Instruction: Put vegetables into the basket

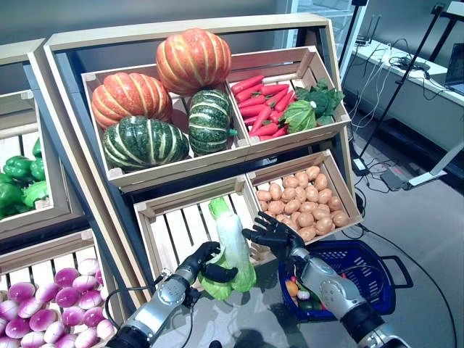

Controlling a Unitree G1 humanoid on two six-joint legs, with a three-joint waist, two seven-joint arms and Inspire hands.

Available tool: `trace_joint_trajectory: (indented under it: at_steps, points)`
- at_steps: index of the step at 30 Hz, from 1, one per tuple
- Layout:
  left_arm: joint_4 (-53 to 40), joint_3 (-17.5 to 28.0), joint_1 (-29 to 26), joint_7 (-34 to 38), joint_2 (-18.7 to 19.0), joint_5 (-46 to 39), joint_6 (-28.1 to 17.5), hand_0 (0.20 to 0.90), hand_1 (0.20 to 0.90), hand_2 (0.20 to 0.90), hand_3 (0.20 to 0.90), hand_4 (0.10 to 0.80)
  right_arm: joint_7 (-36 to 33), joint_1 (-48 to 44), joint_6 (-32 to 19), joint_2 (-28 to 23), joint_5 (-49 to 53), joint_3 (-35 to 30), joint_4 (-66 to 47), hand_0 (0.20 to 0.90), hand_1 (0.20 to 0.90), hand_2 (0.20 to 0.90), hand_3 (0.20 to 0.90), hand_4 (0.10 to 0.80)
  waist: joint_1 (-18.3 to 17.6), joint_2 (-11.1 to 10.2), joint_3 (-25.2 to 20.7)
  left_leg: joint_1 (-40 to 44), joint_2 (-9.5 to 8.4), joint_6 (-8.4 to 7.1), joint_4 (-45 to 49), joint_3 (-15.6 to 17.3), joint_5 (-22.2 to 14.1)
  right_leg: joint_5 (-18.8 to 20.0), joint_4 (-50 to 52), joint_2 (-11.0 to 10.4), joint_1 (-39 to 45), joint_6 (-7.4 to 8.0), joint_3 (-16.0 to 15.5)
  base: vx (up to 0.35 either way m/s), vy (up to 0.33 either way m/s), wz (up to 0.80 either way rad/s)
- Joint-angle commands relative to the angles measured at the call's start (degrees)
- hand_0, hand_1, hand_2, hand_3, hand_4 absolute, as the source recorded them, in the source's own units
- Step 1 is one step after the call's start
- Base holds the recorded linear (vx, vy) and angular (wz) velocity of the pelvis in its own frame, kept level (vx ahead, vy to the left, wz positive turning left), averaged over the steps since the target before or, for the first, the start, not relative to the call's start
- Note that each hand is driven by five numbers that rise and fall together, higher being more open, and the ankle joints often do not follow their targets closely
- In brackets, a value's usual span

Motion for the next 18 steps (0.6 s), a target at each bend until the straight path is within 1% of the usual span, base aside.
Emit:
trace_joint_trajectory:
  at_steps: [1, 6, 7, 9, 10, 11, 14, 18]
  points:
    - [-8.5, -4.2, -13.8, -2.6, -3.3, 3.6, -7.9, 0.3, 0.3, 0.3, 0.3, 0.4, -2.1, -7.7, -1.2, 4.5, -2.2, 0.4, -3.4, 0.9, 0.9, 0.9, 0.9, 0.8, 0.7, -1.8, 0.9, 2.0, -2.42, 0.13, 0.1, -2.1, -5.5, -0.1, 0.3, -2.2, 1.8, 1.63, 2.2, 0.0, 0.0, 0.0]
    - [-9.0, -4.0, -14.0, -4.0, -2.5, 4.3, -7.8, 0.3, 0.3, 0.3, 0.3, 0.4, 1.7, -7.3, 2.1, 4.0, -1.1, 1.0, -4.2, 0.9, 0.9, 0.9, 0.9, 0.8, 0.7, -1.9, 0.9, 2.0, -2.35, 0.12, 0.1, -2.0, -5.7, -0.2, 0.3, -2.1, 1.8, 1.59, 2.3, 0.0, 0.0, 0.0]
    - [-9.2, -3.8, -14.0, -5.4, -2.1, 4.3, -8.0, 0.3, 0.3, 0.3, 0.3, 0.4, 3.9, -7.1, 4.0, 3.5, 0.1, 1.2, -4.6, 0.9, 0.9, 0.9, 0.9, 0.8, 0.7, -2.0, 0.8, 2.1, -2.32, 0.1, 0.1, -2.0, -5.7, -0.3, 0.3, -2.1, 1.9, 1.58, 2.4, 0.0, 0.0, 0.0]
    - [-9.5, -3.8, -14.0, -6.3, -2.0, 4.2, -7.8, 0.3, 0.3, 0.3, 0.3, 0.4, 6.4, -6.9, 5.3, 3.3, 1.5, 1.7, -4.7, 0.9, 0.9, 0.9, 0.9, 0.8, 0.7, -2.1, 0.7, 2.2, -2.3, 0.11, 0.1, -2.0, -5.7, -0.3, 0.3, -2.1, 1.9, 1.57, 2.4, 0.0, 0.0, 0.0]
    - [-9.7, -3.8, -14.1, -7.2, -1.8, 3.8, -7.5, 0.3, 0.3, 0.3, 0.3, 0.4, 8.9, -6.8, 6.4, 3.1, 2.8, 2.1, -4.8, 0.9, 0.9, 0.9, 0.9, 0.8, 0.7, -2.2, 0.7, 2.2, -2.25, 0.05, 0.1, -2.0, -5.7, -0.3, 0.3, -2.0, 2.0, 1.57, 2.4, 0.0, 0.0, 0.0]
    - [-9.7, -3.8, -14.1, -7.3, -1.8, 3.7, -7.4, 0.3, 0.3, 0.3, 0.3, 0.4, 9.4, -6.8, 6.8, 3.0, 3.2, 2.2, -4.8, 0.9, 0.9, 0.9, 0.9, 0.8, 0.7, -2.2, 0.7, 2.2, -2.24, 0.05, 0.1, -2.0, -5.7, -0.3, 0.3, -2.0, 2.0, 1.57, 2.4, 0.0, 0.0, 0.0]
    - [-9.3, -3.5, -13.9, -8.5, -1.8, 2.4, -7.1, 0.3, 0.3, 0.3, 0.3, 0.4, 15.5, -6.4, 9.6, 2.6, 7.7, 3.0, -5.1, 0.9, 0.9, 0.9, 0.9, 0.8, 0.9, -2.4, 0.5, 2.3, -2.23, 0.02, 0.1, -2.1, -5.7, -0.4, 0.3, -1.9, 2.1, 1.58, 2.2, 0.0, 0.0, 0.0]
    - [-8.8, -3.0, -13.2, -10.5, -1.7, 1.6, -7.6, 0.3, 0.3, 0.3, 0.3, 0.4, 19.3, -5.9, 11.2, 2.0, 10.4, 3.5, -5.4, 0.9, 0.9, 0.9, 0.9, 0.8, 1.1, -2.6, 0.3, 2.4, -2.16, -0.11, 0.1, -2.2, -5.7, -0.3, 0.3, -1.9, 2.2, 1.64, 2.0, 0.0, 0.0, 0.0]
